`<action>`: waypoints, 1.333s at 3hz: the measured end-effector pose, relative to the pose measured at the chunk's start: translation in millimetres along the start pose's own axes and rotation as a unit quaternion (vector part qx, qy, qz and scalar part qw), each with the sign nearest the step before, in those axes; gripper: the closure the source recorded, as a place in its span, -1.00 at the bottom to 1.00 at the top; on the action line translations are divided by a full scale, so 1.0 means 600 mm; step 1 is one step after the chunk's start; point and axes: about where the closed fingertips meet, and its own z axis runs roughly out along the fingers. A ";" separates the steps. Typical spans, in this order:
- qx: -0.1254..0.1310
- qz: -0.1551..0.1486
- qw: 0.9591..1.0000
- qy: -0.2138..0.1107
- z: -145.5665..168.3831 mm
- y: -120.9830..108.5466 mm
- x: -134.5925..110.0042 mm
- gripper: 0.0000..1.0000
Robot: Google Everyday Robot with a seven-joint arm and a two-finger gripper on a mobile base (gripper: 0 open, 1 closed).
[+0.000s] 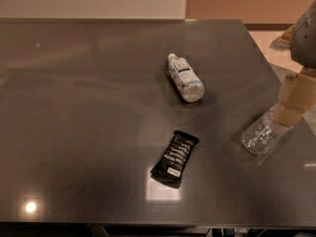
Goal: Move blue plastic bottle near water bottle
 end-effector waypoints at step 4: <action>-0.037 0.057 0.996 0.048 0.093 -0.075 -0.058 -1.00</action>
Offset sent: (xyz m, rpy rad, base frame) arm 0.0098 0.0047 -0.0027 -0.0361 0.0377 -0.0065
